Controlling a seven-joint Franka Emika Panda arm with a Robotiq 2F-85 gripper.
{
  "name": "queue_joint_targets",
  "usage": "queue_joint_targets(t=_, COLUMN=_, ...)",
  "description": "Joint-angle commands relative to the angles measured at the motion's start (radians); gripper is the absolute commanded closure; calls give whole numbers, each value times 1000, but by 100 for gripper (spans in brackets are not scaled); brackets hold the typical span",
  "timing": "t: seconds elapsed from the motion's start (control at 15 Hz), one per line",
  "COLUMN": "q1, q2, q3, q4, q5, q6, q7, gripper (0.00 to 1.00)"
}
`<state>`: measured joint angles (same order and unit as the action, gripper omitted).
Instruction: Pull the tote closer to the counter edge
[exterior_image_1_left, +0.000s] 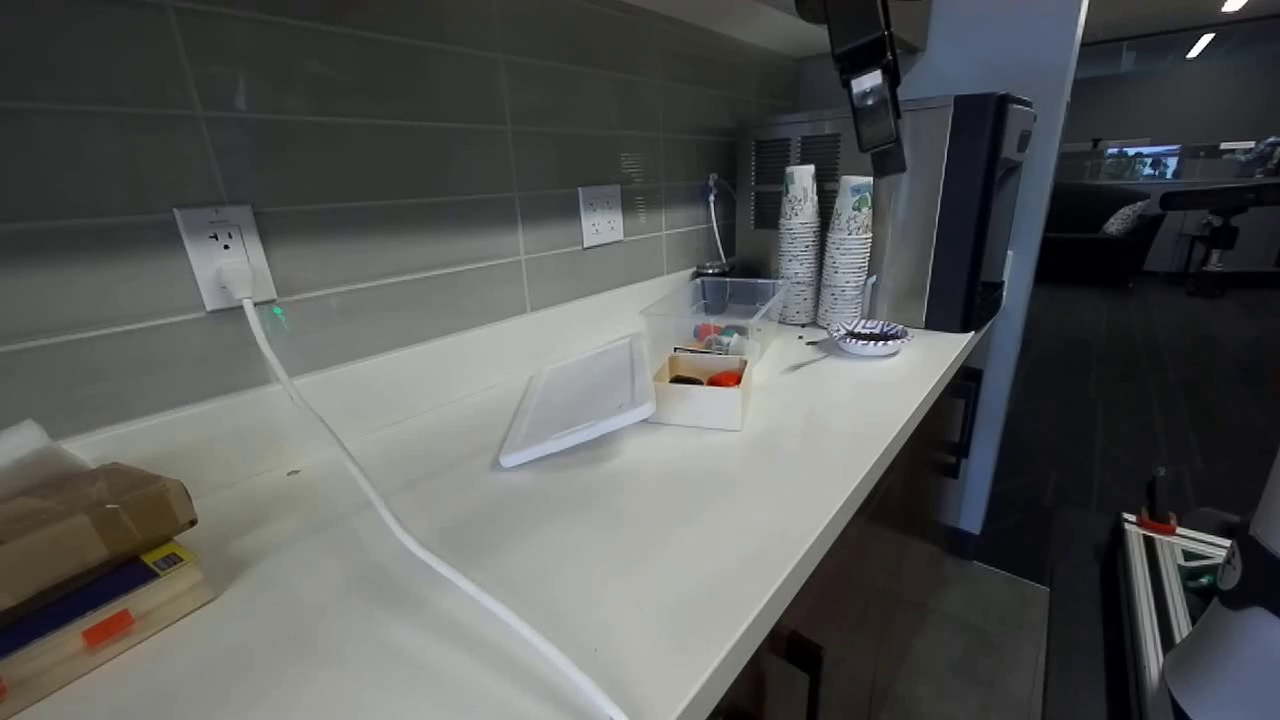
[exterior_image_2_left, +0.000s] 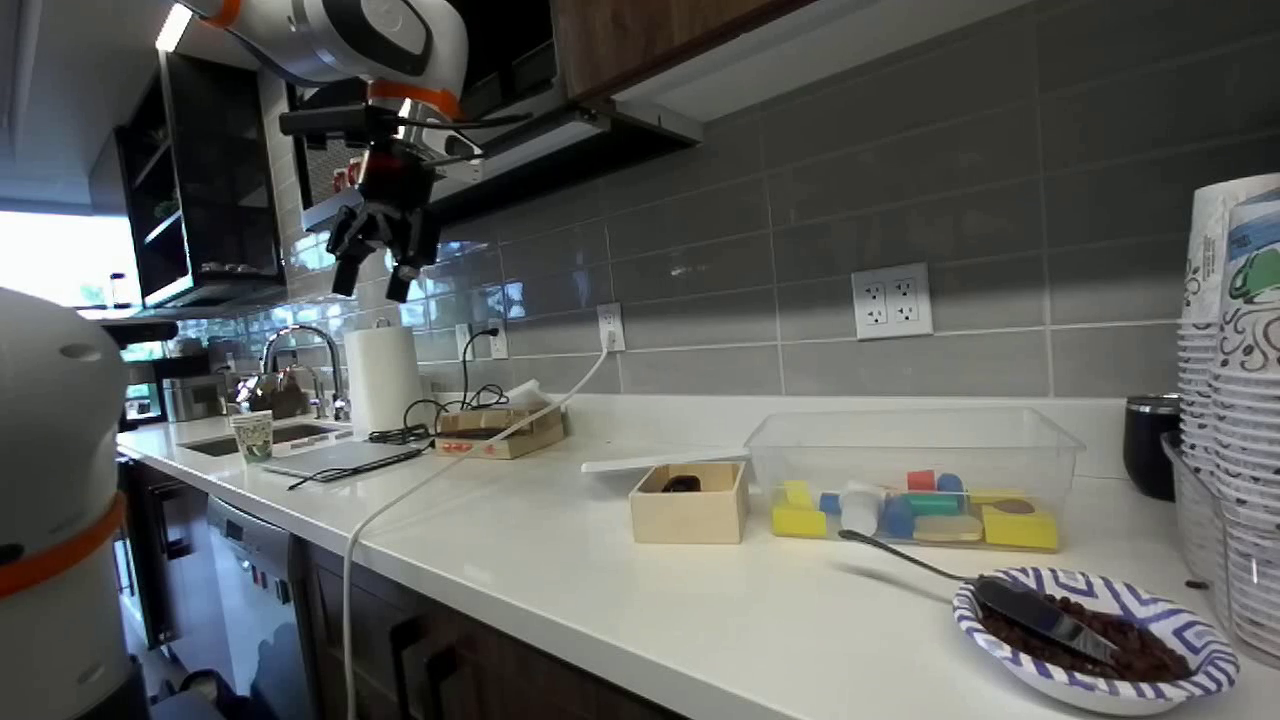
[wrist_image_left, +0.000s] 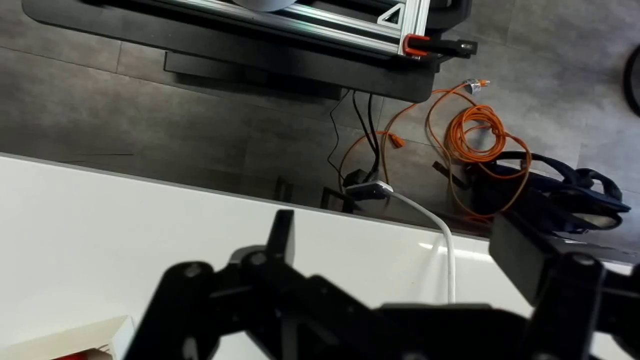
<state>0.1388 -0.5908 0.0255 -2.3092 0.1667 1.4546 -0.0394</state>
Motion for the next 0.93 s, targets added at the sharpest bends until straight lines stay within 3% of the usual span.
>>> queue_joint_targets(t=0.0, q1=-45, q2=24, q3=-4, q4=23, q5=63, q6=36, q7=46, gripper=0)
queue_joint_targets(t=0.33, q1=-128, q2=82, q3=-33, q4=55, q5=143, q6=179, q7=151, gripper=0)
queue_joint_targets(t=0.87, q1=-242, q2=185, q3=-83, q4=62, q5=160, q6=482, q7=320, gripper=0)
